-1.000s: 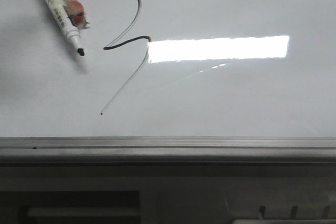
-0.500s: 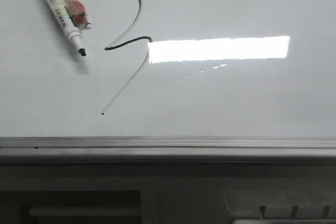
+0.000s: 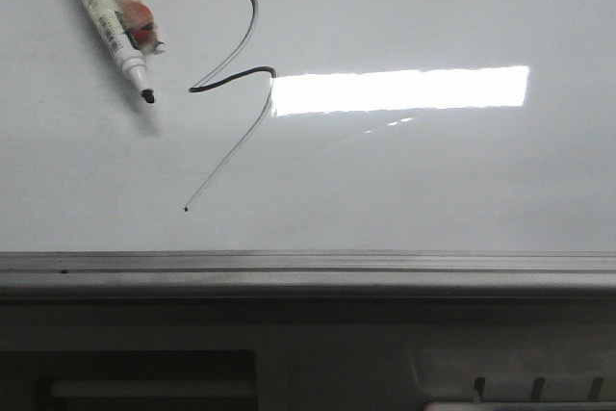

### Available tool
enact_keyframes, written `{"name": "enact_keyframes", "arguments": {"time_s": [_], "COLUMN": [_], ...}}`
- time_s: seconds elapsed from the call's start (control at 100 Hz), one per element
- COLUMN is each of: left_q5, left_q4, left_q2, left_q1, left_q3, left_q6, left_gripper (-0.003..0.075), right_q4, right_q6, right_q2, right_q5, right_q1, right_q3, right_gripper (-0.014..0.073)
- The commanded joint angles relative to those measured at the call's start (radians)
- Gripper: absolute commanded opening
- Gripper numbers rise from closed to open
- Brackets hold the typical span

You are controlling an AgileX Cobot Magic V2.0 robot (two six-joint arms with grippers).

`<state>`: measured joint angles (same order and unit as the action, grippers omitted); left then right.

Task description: Write number 3 on whiteboard

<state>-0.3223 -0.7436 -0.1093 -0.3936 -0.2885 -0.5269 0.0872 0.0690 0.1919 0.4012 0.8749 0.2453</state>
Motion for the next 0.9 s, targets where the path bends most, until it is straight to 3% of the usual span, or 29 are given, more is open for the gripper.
{"name": "enact_keyframes", "arguments": {"time_s": [0.0, 0.42, 0.71, 0.89], "left_q5": [0.055, 0.057, 0.241, 0.239], "left_q4": [-0.024, -0.024, -0.015, -0.013], "left_q2": [-0.008, -0.008, -0.008, -0.008], "left_q1": [0.003, 0.003, 0.003, 0.003], "left_q3": [-0.023, -0.021, -0.021, -0.018], "left_q6": [0.003, 0.003, 0.003, 0.003], "left_gripper": [-0.0021, -0.0021, -0.0021, -0.0021], "right_q4": [0.012, 0.012, 0.012, 0.012], "right_q6": [-0.002, -0.002, -0.002, -0.002], "right_q2": [0.006, 0.006, 0.006, 0.006], "right_q5": [-0.071, -0.071, -0.071, -0.071], "right_q1": [-0.001, -0.001, -0.001, -0.001], "right_q3": [0.028, 0.028, 0.028, 0.028], "right_gripper": [-0.0062, -0.0062, -0.0062, -0.0062]}}
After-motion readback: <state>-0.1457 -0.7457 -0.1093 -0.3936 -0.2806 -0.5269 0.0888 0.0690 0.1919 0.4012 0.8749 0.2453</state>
